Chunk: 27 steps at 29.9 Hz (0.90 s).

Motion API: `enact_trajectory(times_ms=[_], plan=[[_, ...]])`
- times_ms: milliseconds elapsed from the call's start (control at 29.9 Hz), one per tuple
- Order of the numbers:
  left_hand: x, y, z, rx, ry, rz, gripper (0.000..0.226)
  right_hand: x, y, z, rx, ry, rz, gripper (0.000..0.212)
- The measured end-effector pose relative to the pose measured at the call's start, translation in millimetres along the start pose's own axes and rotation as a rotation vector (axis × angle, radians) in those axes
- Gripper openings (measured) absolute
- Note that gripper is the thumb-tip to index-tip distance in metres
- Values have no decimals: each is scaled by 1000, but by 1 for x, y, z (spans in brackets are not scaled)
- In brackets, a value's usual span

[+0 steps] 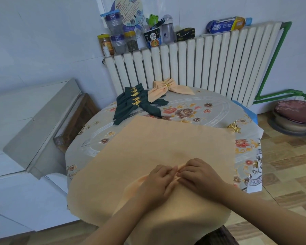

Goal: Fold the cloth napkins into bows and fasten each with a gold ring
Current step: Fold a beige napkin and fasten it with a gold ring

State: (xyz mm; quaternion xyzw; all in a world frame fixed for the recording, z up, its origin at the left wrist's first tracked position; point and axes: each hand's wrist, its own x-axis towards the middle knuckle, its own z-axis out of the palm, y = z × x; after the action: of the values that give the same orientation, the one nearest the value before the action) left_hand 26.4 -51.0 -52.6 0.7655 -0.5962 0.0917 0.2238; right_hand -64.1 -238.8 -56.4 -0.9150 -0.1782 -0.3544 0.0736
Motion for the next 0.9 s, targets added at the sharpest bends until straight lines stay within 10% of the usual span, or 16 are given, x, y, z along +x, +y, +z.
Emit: enact_trajectory(times_ms=[568, 902], plan=[[9, 1, -1, -117, 114, -47, 39, -4, -5, -4, 5, -49, 93, 17], [16, 5, 2, 351, 154, 230, 35, -5, -7, -7, 101, -59, 213, 27]])
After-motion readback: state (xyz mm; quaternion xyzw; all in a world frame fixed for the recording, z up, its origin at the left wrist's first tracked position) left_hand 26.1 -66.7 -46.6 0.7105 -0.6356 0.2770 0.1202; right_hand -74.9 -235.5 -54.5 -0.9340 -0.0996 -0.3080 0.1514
